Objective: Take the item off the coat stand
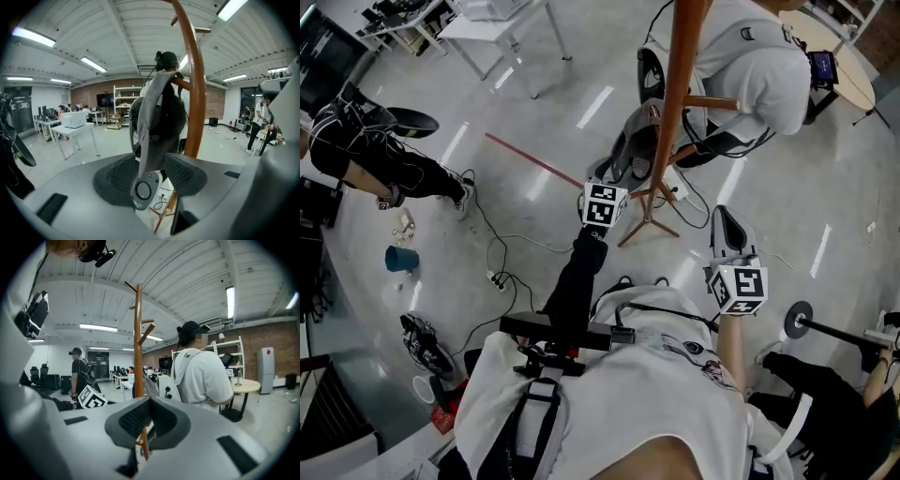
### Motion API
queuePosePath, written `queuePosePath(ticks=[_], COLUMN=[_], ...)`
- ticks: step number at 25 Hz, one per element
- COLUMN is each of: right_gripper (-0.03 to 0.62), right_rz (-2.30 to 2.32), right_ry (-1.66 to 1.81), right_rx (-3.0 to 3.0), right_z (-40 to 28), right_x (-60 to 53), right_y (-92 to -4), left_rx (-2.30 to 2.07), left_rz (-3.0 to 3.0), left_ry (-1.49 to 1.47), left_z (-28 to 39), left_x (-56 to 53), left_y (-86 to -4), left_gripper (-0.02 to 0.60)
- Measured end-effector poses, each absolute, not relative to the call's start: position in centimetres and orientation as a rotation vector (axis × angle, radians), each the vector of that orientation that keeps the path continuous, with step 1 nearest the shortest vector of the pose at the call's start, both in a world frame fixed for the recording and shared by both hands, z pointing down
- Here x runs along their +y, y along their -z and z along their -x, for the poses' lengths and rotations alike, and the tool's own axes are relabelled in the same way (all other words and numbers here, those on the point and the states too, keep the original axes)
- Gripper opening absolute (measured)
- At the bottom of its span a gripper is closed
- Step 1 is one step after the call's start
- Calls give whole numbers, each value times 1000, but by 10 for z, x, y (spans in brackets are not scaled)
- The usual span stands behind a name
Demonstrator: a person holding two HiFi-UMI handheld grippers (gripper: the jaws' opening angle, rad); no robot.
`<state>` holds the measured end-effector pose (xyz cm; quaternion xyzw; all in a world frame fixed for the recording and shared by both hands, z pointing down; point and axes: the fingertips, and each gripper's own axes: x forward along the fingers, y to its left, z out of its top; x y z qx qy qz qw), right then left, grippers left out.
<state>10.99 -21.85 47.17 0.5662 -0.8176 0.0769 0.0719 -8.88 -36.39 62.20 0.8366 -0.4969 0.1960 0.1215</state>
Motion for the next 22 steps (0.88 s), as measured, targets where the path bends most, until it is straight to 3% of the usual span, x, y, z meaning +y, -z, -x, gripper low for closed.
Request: queuePosePath(ticks=[14,16,22], right_gripper=[3,3,3], right_rz=[-1749,-1758,-1769], right_ry=[-274,-277,-280], right_rx=[-2367,-2358,-2359], right_z=[-137,-142,-148], right_x=[-212,-209,-205], right_y=[-484,-486,-486], left_rx=[-1453,-1481,-1525], left_rz=[-2386,-2383,-2377], left_ry=[-764,-766,-744], left_z=[73,73,74], left_x=[-429,-432,-429], left_y=[-683,-682,-674], left_gripper=[179,38,27])
